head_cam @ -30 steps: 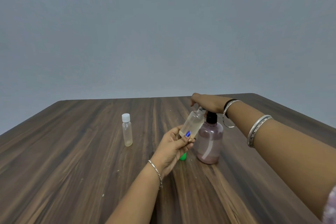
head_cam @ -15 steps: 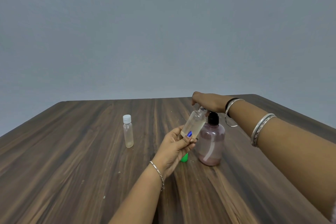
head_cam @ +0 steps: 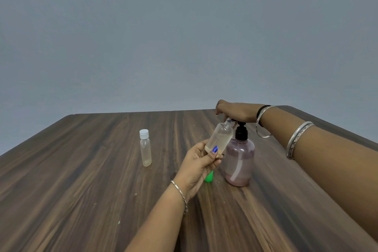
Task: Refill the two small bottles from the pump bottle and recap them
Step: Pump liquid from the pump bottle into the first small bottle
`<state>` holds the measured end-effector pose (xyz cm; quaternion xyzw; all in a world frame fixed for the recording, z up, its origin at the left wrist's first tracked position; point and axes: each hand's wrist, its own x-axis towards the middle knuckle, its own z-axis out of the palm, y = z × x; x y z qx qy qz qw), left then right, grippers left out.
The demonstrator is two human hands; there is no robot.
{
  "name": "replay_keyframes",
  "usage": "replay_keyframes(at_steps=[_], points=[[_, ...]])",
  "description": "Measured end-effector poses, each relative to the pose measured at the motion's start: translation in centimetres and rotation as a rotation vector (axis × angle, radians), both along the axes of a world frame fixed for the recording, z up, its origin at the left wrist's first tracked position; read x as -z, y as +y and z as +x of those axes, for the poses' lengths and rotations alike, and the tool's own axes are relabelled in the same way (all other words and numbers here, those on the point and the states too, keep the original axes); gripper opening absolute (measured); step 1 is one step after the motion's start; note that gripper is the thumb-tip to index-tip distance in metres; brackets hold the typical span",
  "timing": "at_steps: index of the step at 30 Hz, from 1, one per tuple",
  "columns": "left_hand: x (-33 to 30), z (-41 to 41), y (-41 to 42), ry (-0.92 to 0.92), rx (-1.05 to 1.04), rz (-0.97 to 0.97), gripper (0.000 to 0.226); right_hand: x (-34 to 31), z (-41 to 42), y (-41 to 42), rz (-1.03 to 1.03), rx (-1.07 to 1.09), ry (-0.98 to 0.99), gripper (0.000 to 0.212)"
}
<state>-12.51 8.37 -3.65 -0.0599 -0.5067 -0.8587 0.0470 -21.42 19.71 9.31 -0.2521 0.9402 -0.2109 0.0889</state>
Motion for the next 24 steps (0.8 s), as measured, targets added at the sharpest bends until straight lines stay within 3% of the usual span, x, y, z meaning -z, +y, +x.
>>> replay_keyframes(at_steps=[24], points=[[0.1, 0.2, 0.0, -0.007, -0.011, -0.003, 0.032, 0.9, -0.4, 0.0, -0.068, 0.016, -0.004, 0.019]])
